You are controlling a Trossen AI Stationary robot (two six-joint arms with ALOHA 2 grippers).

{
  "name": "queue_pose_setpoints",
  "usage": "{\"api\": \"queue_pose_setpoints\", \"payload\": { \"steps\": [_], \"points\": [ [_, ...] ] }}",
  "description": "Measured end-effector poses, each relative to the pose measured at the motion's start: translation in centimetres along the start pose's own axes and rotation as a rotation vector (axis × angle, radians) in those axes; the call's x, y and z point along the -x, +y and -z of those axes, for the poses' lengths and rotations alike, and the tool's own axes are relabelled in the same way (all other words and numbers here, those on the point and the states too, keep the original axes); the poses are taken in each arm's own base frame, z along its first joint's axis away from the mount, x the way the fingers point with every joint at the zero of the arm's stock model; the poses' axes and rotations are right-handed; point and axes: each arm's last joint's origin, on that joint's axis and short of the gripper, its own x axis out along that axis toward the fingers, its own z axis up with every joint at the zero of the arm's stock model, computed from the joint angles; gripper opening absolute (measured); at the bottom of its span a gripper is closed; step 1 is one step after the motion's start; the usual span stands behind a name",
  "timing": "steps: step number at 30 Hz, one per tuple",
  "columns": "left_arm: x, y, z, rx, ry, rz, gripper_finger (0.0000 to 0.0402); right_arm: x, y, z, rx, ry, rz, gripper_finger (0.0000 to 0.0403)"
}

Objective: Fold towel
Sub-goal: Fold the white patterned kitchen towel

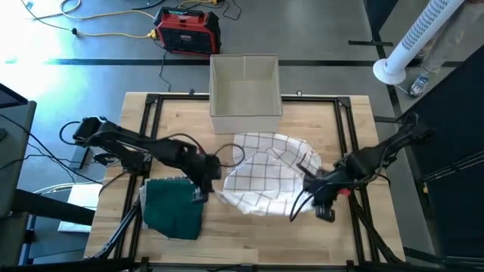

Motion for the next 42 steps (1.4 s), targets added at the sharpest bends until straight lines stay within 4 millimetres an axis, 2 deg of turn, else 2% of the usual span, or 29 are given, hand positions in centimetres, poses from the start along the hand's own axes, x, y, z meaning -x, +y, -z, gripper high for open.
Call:
{"api": "queue_pose_setpoints", "payload": {
  "steps": [7, 10, 14, 18, 22, 26, 29, 37, 42],
  "points": [
    [-1.1, 4.3, 0.3, 0.038, -0.014, -0.12, 0.0007, -5.1, -6.8, 0.7, -0.123, -0.036, 0.095, 0.0],
    [-0.5, 6.7, 0.0, 0.097, -0.037, -0.181, 0.0007, -5.7, -10.2, 0.9, -0.255, -0.039, 0.239, 0.0],
    [0.2, 9.4, -0.1, 0.174, -0.055, -0.222, 0.0007, -5.1, -11.8, 0.7, -0.248, -0.038, 0.286, 0.0],
    [0.8, 10.9, -0.2, 0.212, -0.073, -0.237, 0.0007, -3.6, -11.4, -0.1, -0.133, 0.006, 0.226, 0.0019],
    [1.0, 11.3, -0.2, 0.224, -0.076, -0.238, 0.0007, -1.2, -10.6, -0.7, -0.027, 0.049, 0.25, 0.0073],
    [1.0, 11.3, -0.3, 0.222, -0.088, -0.237, 0.0007, 1.3, -9.0, -1.0, 0.224, 0.068, 0.32, 0.0135],
    [1.0, 11.3, -0.5, 0.223, -0.108, -0.233, 0.0007, 2.3, -7.6, -0.8, 0.505, 0.106, 0.297, 0.0171],
    [1.0, 11.2, -1.0, 0.247, -0.153, -0.226, 0.0007, -0.4, -5.7, 1.8, 1.002, 0.254, 0.179, 0.0194],
    [1.1, 11.2, -1.3, 0.247, -0.185, -0.22, 0.0007, -4.1, -6.5, 3.7, 1.054, 0.261, 0.257, 0.0194]
  ]
}}
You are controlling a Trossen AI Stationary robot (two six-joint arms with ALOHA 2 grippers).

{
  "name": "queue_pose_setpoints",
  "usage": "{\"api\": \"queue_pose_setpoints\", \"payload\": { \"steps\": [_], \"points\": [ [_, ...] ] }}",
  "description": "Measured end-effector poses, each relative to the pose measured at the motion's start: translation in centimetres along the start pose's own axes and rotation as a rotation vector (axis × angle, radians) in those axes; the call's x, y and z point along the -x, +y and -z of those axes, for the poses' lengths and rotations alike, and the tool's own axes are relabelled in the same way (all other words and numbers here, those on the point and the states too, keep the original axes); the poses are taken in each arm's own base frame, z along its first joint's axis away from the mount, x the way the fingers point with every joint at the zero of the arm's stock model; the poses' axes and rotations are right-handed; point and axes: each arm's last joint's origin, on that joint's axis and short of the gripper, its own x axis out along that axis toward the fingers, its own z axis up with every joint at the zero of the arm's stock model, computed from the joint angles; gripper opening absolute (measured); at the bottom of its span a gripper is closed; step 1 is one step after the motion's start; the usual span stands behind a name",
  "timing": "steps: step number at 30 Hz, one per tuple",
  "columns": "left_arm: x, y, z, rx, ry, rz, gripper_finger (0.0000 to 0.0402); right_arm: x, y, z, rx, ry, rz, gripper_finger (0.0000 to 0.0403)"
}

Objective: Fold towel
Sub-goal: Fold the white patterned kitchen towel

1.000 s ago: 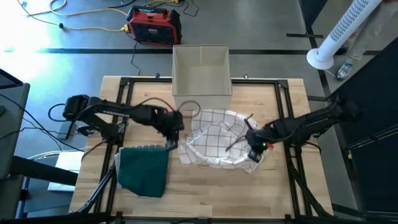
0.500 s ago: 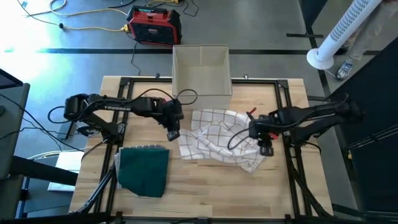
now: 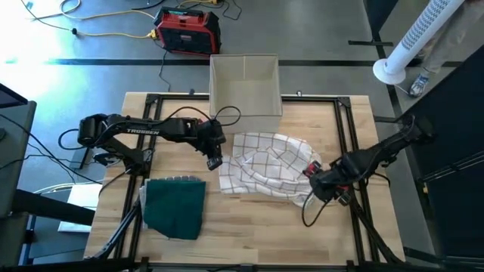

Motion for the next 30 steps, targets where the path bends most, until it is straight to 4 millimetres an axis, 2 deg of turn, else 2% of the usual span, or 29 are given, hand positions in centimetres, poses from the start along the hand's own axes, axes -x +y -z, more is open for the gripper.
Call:
{"api": "queue_pose_setpoints", "payload": {
  "steps": [6, 11, 16, 24, 27, 30],
  "points": [
    [0.0, 0.0, -0.1, 0.008, -0.007, 0.002, 0.0007, -3.4, 0.9, 1.2, 0.049, 0.043, 0.058, 0.0194],
    [0.0, 0.0, -0.1, 0.01, -0.005, 0.007, 0.0007, -3.3, 0.8, 0.7, 0.052, 0.04, 0.056, 0.0194],
    [0.0, 0.0, -0.1, 0.018, -0.003, 0.013, 0.0007, -3.8, 1.4, 0.5, 0.106, 0.051, -0.069, 0.0194],
    [0.0, -0.1, -0.1, 0.018, 0.001, 0.026, 0.0007, -5.8, 1.1, -0.1, 0.082, 0.172, -0.012, 0.0173],
    [0.0, -0.1, -0.1, 0.018, 0.001, 0.027, 0.0007, -6.7, 1.0, -0.3, 0.071, 0.231, 0.02, 0.015],
    [0.0, -0.1, -0.1, 0.018, 0.001, 0.027, 0.0007, -6.8, 0.7, -0.7, 0.03, 0.251, 0.064, 0.0093]
  ]
}}
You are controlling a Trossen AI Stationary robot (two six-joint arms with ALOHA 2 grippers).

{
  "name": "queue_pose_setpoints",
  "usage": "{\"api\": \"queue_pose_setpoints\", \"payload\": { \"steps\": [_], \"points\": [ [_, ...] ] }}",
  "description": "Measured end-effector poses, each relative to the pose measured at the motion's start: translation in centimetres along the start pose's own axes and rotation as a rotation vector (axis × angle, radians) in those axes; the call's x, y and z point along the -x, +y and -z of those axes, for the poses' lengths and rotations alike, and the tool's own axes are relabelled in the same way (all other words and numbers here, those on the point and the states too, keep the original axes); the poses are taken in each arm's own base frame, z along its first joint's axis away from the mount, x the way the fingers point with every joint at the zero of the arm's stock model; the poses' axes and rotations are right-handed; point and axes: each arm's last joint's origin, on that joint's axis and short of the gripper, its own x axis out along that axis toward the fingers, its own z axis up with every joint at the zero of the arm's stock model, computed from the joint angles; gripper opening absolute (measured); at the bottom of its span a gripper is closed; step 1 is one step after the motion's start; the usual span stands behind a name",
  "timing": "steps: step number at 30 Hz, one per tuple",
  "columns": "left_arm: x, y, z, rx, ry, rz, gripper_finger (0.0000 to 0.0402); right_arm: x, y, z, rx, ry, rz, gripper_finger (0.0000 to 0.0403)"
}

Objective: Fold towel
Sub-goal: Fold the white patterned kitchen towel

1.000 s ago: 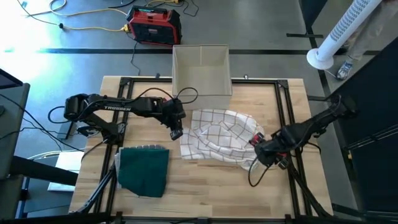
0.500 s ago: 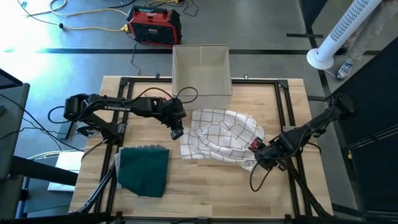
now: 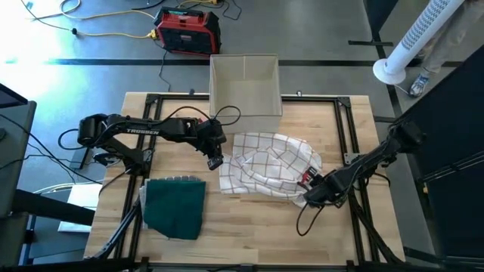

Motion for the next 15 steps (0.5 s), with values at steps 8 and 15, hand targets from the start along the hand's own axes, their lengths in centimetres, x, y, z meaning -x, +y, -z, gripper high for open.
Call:
{"api": "queue_pose_setpoints", "payload": {
  "steps": [8, 15],
  "points": [
    [0.1, -0.1, 0.0, -0.003, -0.002, 0.0, 0.0007, 3.6, -0.7, -1.0, -0.213, -0.054, -0.041, 0.0005],
    [4.7, -3.1, -1.5, -0.074, -0.145, 0.113, 0.0007, 12.0, -1.6, -0.3, -0.531, -0.2, -0.061, 0.0004]
  ]
}}
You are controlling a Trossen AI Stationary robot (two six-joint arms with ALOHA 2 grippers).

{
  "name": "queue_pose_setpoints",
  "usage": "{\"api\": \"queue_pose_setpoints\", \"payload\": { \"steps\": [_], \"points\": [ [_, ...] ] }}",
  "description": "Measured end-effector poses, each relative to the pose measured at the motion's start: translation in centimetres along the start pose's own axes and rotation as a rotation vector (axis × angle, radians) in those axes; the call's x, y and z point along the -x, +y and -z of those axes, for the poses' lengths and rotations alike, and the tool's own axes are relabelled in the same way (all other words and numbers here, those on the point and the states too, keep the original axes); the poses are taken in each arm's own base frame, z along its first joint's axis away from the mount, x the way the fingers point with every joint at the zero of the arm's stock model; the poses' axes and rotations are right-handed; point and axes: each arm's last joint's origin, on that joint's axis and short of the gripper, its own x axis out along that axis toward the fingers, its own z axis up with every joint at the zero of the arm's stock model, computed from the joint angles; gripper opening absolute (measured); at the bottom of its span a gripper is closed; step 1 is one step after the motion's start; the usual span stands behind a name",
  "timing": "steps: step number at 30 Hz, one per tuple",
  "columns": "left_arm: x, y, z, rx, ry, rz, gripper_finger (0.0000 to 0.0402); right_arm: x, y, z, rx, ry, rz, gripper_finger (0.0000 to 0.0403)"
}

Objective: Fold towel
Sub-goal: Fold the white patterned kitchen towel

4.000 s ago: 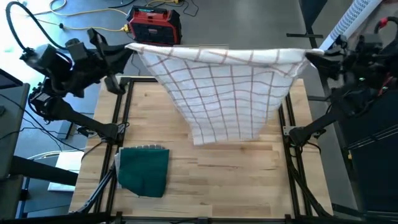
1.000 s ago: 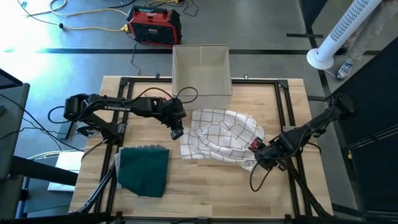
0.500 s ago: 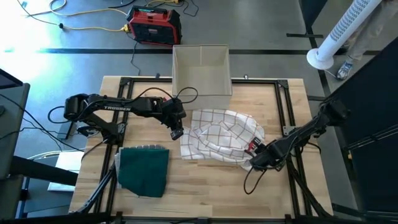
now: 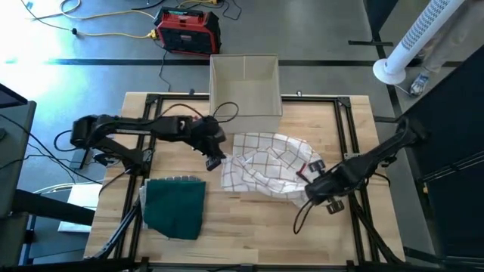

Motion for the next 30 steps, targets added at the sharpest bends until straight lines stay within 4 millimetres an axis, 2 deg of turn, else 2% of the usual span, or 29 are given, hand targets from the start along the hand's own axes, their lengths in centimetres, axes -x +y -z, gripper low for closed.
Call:
{"api": "queue_pose_setpoints", "payload": {
  "steps": [3, 10, 17, 23, 30],
  "points": [
    [3.3, -1.9, -1.1, -0.05, -0.098, 0.043, 0.0007, 4.1, -0.3, 0.0, -0.144, -0.088, 0.016, 0.0004],
    [11.0, -4.6, -0.9, -0.162, -0.309, 0.029, 0.0007, 12.5, -1.3, 1.7, -0.452, -0.388, 0.117, 0.0004],
    [17.1, -6.3, 0.0, -0.174, -0.55, 0.004, 0.0007, 18.2, -2.2, 3.0, -0.582, -0.67, 0.184, 0.0004],
    [20.4, -8.4, -0.6, -0.231, -0.799, 0.091, 0.0007, 22.8, -2.4, 3.1, -0.547, -0.973, 0.2, 0.0004],
    [22.5, -11.2, -1.4, -0.345, -1.008, 0.241, 0.0007, 27.4, -1.2, 2.1, -0.308, -1.321, 0.189, 0.0004]
  ]
}}
